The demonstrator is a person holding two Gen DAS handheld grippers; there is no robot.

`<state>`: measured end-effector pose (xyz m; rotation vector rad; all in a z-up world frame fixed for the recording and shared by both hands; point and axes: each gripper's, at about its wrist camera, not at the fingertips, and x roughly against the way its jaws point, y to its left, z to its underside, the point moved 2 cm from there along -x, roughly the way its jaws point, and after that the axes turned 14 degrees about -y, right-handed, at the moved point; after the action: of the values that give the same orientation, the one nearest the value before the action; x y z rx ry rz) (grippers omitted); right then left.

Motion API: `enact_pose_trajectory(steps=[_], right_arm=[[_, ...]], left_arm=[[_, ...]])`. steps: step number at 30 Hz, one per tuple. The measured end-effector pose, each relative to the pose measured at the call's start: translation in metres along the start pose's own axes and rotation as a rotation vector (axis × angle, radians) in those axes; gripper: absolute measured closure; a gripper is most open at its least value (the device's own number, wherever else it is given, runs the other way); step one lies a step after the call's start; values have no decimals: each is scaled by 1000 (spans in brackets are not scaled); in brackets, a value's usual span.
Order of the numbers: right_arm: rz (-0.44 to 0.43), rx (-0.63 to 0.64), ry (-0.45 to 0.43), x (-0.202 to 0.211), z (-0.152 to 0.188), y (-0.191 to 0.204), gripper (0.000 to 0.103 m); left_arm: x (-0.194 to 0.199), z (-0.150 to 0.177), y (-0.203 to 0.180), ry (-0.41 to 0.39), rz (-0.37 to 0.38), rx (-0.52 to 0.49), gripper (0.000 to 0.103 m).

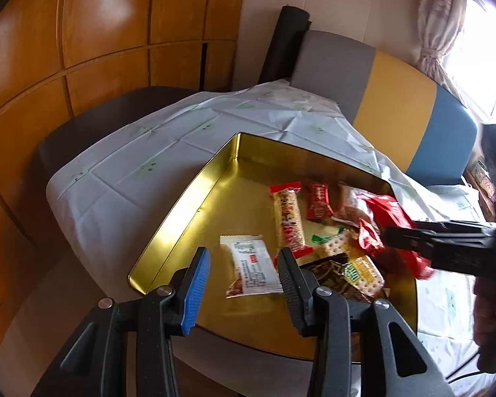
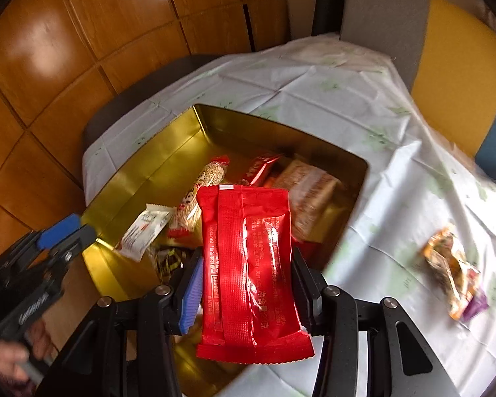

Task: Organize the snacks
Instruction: 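Carry the red pack into the gold tin and open the right tool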

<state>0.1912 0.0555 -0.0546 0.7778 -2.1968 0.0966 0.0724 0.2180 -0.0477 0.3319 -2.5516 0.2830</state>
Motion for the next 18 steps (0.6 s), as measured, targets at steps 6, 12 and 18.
enact_pose_trajectory(steps=[6,12,18], right_arm=[[3,12,77,-39,6,13,50],[-33,-24,2,-19,6,8,38],[-2,-16,-97,27,14,-7,34]], left_arm=[[-3,4,-1,12,8,-1,60],[-2,5,-4,6,8,-8,60],[3,5,-13,-3,25,-32,60]])
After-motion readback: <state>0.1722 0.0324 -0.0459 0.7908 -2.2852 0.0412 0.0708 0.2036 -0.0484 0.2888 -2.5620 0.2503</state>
